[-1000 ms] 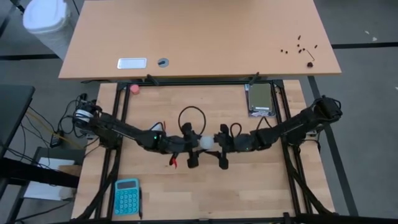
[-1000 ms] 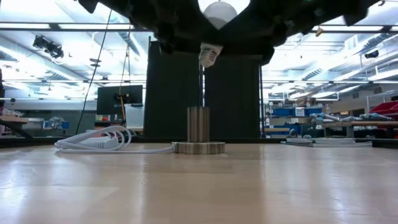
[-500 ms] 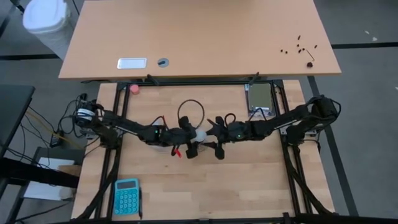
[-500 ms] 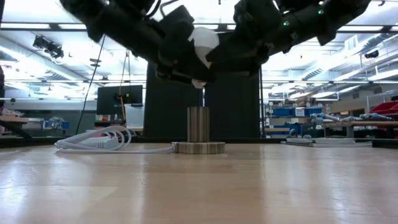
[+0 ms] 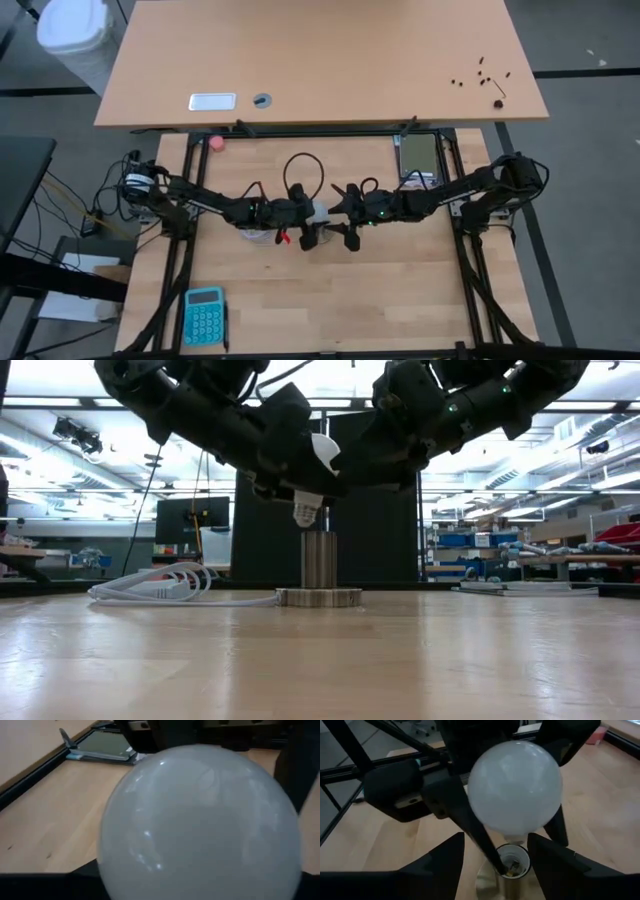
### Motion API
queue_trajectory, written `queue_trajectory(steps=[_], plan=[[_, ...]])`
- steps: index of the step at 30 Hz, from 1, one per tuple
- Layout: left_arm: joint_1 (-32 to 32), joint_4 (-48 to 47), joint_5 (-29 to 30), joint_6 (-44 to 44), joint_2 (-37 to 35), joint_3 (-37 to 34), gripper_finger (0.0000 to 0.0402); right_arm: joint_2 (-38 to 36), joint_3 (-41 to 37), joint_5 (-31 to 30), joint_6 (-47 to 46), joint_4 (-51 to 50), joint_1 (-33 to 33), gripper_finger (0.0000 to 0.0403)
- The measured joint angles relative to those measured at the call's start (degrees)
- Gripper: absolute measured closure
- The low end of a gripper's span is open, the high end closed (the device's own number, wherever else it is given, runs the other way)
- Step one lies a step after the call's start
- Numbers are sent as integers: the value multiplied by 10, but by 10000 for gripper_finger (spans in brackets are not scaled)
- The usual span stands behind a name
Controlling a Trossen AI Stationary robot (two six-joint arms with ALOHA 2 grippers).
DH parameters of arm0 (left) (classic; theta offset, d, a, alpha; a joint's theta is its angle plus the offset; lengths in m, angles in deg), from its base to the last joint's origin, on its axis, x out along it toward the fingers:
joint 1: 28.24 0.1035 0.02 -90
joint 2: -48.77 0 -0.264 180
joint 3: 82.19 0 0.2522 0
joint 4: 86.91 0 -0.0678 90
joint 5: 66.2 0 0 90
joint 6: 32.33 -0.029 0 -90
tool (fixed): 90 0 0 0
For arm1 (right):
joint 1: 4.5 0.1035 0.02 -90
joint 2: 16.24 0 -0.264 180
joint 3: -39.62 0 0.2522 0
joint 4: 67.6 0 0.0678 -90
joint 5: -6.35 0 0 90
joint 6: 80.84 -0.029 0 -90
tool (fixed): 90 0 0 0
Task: Screw lightbulb
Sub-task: Insert the lightbulb into the lamp holder
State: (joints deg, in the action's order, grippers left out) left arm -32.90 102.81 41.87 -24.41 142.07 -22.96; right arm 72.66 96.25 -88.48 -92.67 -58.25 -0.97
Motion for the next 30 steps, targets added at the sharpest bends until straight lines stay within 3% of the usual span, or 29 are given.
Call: queue_trajectory(steps=[17,30], plan=[[-3,70,-4,31,49,0,159,1,-1,1,-15,-6,0,173],[-10,61,-8,44,50,0,159,-1,-1,11,-19,-48,1,173]])
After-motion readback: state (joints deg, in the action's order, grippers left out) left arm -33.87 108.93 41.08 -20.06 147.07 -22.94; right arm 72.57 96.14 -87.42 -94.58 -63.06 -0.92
